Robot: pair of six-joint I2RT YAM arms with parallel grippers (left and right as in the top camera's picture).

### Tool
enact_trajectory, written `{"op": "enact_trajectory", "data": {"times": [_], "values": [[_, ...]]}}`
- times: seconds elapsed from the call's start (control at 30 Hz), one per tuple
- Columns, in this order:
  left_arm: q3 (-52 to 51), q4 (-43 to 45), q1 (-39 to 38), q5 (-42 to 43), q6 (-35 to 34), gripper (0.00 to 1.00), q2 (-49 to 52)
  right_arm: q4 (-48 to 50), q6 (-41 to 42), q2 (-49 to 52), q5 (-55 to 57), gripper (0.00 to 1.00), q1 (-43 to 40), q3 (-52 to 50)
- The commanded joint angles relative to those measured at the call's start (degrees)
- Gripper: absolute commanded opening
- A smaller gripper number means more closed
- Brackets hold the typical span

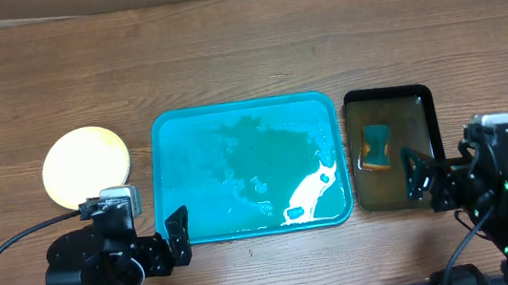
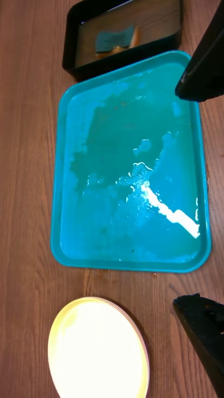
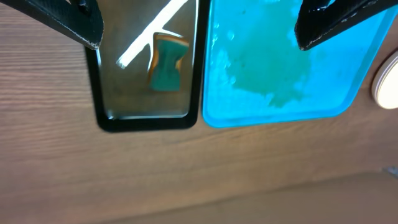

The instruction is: Clean dirty plates on tray and stack at the side

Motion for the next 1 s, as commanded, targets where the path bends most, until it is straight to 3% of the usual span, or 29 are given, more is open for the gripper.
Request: {"op": "enact_trajectory", "data": {"times": [0.0,0.3,0.5,0.87,0.97], "values": [[-0.52,0.04,-0.04,-0.81,0.02,1.0,-0.5,1.51,-1.79,-4.46,2.64,1.0,0.15,-1.2],[-0.52,0.04,-0.04,-0.81,0.02,1.0,-0.5,15.26,-1.42,-22.45,3.41,1.0,0.15,-16.44],[-0.52,0.02,-0.04,-0.81,0.02,1.0,-0.5,30.42,-1.36,-32.44,2.78,1.0,0.15,-30.23],[-0.52,0.02,-0.04,-0.81,0.02,1.0,-0.5,67.41,-1.57,-32.57,3.3,1.0,0.11,-52.68],[-0.52,0.0,-0.04,-0.81,0.02,1.0,-0.5,68.15,-3.69,-32.57,1.2,1.0,-0.63,-53.75]]}}
